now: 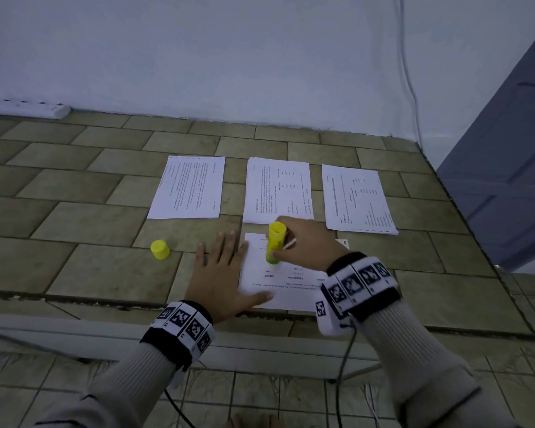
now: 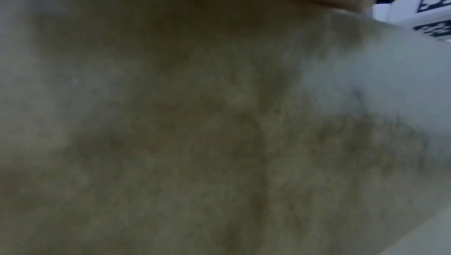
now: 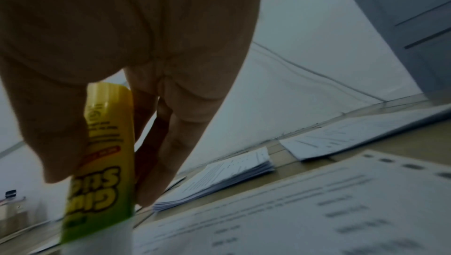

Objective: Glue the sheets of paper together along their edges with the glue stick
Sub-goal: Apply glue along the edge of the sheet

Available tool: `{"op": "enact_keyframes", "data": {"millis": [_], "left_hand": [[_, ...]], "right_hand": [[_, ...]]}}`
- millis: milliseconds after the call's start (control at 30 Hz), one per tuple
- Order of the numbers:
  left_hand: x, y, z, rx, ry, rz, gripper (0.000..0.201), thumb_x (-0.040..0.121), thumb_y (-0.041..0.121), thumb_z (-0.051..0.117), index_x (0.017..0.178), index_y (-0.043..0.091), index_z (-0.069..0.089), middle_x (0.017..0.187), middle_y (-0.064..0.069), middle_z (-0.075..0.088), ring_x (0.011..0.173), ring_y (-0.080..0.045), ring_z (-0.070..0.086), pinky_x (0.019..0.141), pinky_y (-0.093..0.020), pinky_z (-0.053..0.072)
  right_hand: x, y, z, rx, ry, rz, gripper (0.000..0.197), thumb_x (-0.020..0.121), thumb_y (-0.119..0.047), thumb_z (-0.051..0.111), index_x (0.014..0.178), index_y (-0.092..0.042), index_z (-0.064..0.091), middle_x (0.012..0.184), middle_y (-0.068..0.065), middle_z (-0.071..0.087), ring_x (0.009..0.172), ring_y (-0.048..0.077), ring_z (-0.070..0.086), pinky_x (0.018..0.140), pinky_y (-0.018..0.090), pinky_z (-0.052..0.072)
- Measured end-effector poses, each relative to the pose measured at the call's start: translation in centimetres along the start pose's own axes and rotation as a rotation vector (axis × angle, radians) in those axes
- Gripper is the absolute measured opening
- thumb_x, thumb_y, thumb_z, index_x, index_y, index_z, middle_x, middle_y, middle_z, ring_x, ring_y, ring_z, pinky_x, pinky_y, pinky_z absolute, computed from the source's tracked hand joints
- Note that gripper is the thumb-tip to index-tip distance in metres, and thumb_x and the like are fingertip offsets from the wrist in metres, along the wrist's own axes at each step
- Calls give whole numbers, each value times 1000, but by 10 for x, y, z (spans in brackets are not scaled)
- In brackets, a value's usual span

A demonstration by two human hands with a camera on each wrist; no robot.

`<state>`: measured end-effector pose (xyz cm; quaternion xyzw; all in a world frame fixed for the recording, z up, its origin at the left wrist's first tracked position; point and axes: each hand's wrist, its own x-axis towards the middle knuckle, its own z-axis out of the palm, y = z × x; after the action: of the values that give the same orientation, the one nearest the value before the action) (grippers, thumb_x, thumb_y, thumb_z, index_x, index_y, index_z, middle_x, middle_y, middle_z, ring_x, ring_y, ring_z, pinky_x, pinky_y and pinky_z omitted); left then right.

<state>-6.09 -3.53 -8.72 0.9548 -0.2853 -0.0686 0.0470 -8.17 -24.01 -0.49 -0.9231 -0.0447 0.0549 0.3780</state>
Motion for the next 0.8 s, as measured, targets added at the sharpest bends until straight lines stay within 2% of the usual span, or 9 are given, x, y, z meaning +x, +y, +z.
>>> {"op": "enact_keyframes", "data": {"millis": [133,200,367,633,733,800], "left_hand": [[1,0,1,-6,10,-5,136,49,103,-3,156,19,4,163,-6,-11,149,-25,-14,117,-57,-9],[1,0,1,-3,9,-2,138,49,104,0,156,19,5,163,-7,-11,149,-26,-13,117,-57,-9],[1,0,1,4,1,-8,138,48,104,2,156,19,3,163,-6,-13,149,-26,-15,117,-57,-10],[0,2,-2,13,-20,-15,139,46,104,1,156,19,1,162,-7,-14,149,-25,-17,117,-57,-10],[-1,2,-2,23,-32,-25,139,46,104,0,156,19,-2,162,-6,-17,148,-25,-19,117,-57,-10],[0,2,-2,25,-36,-26,138,46,104,0,156,19,-3,162,-6,-18,148,-25,-19,117,-57,-10]], "right_hand": [[-36,16,-4,100,-47,-38,21,73,-18,79,86,-17,62,92,0,68,86,14,64,79,40,55],[-50,20,-4,140,-82,-51,21,73,-17,79,86,-19,63,95,-2,68,88,13,65,80,40,56],[-67,20,0,173,-88,-100,21,74,-12,77,91,-14,65,94,-6,67,85,11,65,74,32,58],[-37,25,-11,128,-18,-89,18,77,-9,75,92,-9,64,93,2,68,86,12,65,77,31,58],[-14,31,-20,135,46,-61,16,74,-5,77,84,-6,64,90,5,71,86,16,67,77,25,56],[1,35,-26,104,83,-40,15,72,-3,76,80,-6,63,85,5,71,84,18,68,77,26,55]]}}
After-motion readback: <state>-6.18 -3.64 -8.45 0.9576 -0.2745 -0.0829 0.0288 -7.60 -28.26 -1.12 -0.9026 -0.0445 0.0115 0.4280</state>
